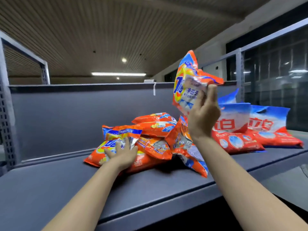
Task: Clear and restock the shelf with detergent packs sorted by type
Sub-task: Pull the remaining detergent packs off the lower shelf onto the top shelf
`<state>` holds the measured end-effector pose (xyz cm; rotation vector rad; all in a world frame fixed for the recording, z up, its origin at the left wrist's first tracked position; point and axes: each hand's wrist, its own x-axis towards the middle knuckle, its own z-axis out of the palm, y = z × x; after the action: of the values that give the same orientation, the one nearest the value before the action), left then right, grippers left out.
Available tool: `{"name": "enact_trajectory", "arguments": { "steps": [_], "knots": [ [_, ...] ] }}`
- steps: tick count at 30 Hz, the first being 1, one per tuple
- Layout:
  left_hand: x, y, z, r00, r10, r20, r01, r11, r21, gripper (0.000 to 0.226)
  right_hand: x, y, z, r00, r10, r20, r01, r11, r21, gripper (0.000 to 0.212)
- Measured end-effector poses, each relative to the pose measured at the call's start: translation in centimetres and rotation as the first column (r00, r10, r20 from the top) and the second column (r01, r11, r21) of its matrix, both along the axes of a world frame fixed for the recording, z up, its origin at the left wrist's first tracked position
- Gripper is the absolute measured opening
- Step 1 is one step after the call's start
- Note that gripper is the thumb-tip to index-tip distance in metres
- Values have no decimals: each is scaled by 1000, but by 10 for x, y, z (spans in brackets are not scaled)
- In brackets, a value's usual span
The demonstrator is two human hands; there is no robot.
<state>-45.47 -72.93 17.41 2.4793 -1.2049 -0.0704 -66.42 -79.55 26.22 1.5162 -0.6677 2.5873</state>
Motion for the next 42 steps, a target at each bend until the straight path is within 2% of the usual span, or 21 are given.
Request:
{"name": "enact_trajectory", "arguments": {
  "steps": [2,3,4,5,6,7,8,10,14,20,23,26,34,39,42],
  "knots": [
    [8,-6,-3,1000,-15,20,15,1000,0,62,30,-28,5,967,-124,-223,110,991,-74,15],
    [8,-7,-3,999,-28,41,28,1000,8,60,44,-42,3,895,-152,-419,134,988,-74,25],
    [6,-8,-2,998,-36,51,36,999,7,58,55,-51,0,763,-112,-637,138,990,-8,34],
    [3,-8,-1,998,-37,57,37,999,3,58,64,-57,-4,576,-37,-816,190,978,90,41],
    [2,-9,0,997,-36,72,36,999,-3,58,70,-63,-9,404,38,-914,267,951,158,42],
    [2,-9,2,996,-37,84,37,999,3,59,73,-67,-9,309,113,-944,308,927,212,40],
    [4,-10,2,996,-39,82,38,999,9,59,73,-70,-6,281,194,-940,302,912,278,39],
    [8,-9,2,996,-53,66,53,999,7,58,67,-73,-2,317,301,-899,209,903,376,41],
    [1,-3,4,997,-53,54,58,994,-92,58,48,-72,-6,395,356,-847,88,903,420,40],
    [-20,11,8,998,46,-44,-58,938,-342,37,29,-56,-29,460,390,-797,-78,912,402,40],
    [-30,22,7,997,64,-50,-78,926,-368,27,17,-38,-42,491,356,-795,-83,928,364,35],
    [-42,36,7,996,87,-7,-84,927,-367,27,3,-22,-54,507,361,-782,-97,926,365,32],
    [-85,99,4,947,235,221,-122,894,-431,30,-33,29,-84,451,448,-772,-106,886,452,36],
    [-104,153,-10,930,280,239,-151,882,-446,34,-48,73,-112,371,510,-776,-162,859,486,38],
    [-114,193,-21,935,293,198,-173,867,-468,37,-54,104,-129,309,585,-750,-266,810,523,34]
  ]
}}
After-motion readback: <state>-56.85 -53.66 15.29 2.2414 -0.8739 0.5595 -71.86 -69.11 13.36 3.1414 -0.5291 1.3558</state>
